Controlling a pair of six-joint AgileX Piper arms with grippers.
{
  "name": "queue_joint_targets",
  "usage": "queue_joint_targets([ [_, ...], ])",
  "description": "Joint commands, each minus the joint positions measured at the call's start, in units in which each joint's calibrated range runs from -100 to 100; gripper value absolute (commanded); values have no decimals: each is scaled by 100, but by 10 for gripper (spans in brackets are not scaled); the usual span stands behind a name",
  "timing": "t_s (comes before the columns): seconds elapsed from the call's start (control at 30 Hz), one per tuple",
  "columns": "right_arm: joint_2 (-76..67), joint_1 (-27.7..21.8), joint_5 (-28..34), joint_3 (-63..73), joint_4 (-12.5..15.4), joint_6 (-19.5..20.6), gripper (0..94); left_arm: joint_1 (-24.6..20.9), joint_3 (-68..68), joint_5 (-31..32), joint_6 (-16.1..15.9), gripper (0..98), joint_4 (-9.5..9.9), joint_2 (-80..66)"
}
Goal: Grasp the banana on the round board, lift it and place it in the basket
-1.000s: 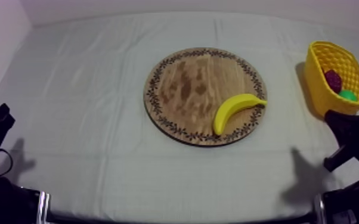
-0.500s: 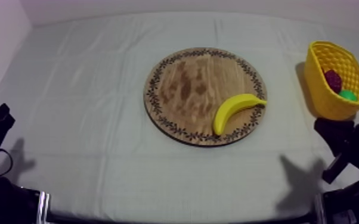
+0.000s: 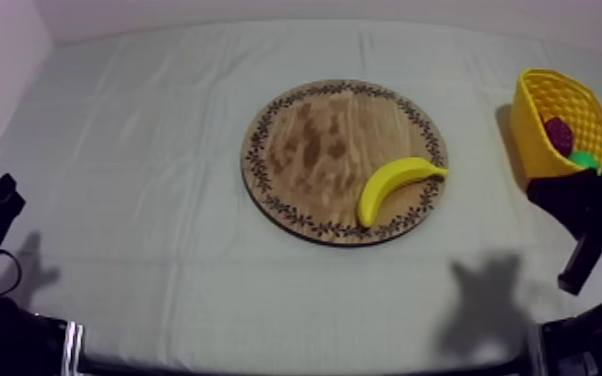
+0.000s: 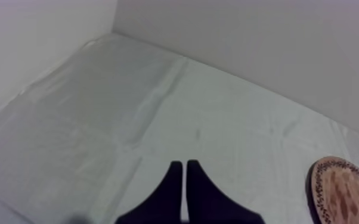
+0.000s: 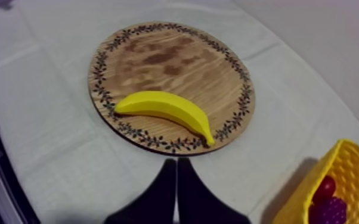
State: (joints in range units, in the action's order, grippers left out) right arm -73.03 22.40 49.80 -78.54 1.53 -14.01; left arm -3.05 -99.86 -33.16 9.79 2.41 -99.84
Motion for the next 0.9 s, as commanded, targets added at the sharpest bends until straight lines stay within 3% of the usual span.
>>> queue_joint_targets([
  [0.0,793,77,659,1152,-4,-27,6,-2,-3,1,1,1,1,2],
  [0.23,2284,348,2171,3101,-120,-16,6,-2,-3,1,1,1,1,2],
  [0.4,3214,567,2860,3904,-279,11,6,-2,-3,1,1,1,1,2],
  [0.87,5389,983,3307,4917,-428,87,7,-2,-3,1,1,1,1,2],
])
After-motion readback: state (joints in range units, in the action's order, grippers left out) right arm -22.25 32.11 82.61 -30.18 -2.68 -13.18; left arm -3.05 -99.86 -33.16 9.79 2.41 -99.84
